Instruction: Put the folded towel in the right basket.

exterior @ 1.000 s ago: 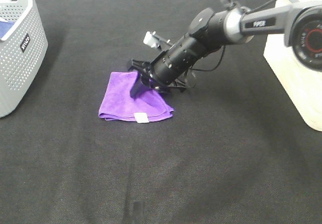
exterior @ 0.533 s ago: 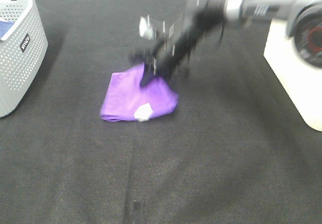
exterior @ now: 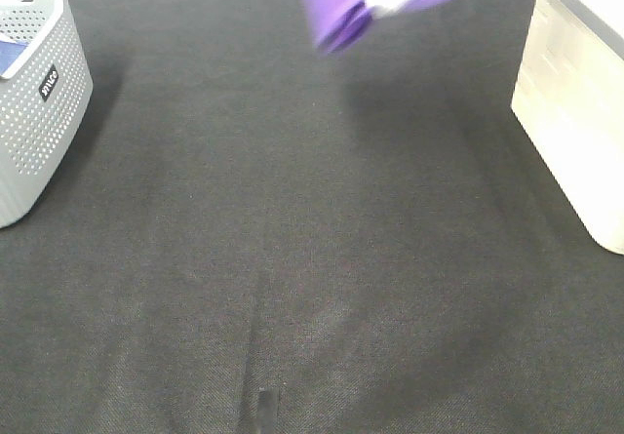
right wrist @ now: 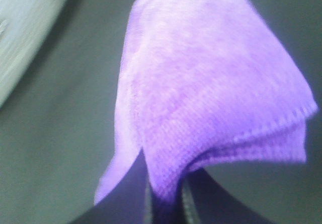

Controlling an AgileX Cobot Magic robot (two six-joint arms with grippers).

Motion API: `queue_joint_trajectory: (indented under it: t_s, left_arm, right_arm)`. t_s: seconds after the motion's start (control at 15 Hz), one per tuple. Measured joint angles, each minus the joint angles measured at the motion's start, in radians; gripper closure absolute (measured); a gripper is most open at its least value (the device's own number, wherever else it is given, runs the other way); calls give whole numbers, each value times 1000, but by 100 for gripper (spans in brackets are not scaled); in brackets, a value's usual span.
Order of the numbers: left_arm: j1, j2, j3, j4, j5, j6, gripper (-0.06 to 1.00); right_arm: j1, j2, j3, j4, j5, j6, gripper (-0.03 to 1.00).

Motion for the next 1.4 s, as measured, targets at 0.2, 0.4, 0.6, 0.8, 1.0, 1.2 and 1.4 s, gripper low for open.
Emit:
queue_joint_trajectory:
  t_s: [0.2, 0.4, 0.6, 0.8, 1.0, 1.2, 1.4]
  left_arm:
    - [0, 0, 0, 0, 0, 0, -5]
    - [0, 0, 0, 0, 0, 0, -5]
    - [0, 0, 0, 0, 0, 0, -5]
    - [0, 0, 0, 0, 0, 0, -5]
    - [0, 0, 0, 0, 0, 0, -5]
    - [0, 0, 0, 0, 0, 0, -5]
    - [0, 0, 0, 0, 0, 0, -5]
  right_arm:
    - [-242, -51, -39, -20, 4, 30, 93]
    - [-391, -68, -26, -36, 6, 29, 93]
    - [-475, -68, 113, -94, 11, 22, 93]
    - [-485, -61, 231, -113, 14, 88, 50]
    - [-484, -61, 270, -115, 15, 53, 7]
    - [-473, -81, 275, -104, 16, 2, 0]
    - [-352, -170, 275, -108, 14, 6, -1]
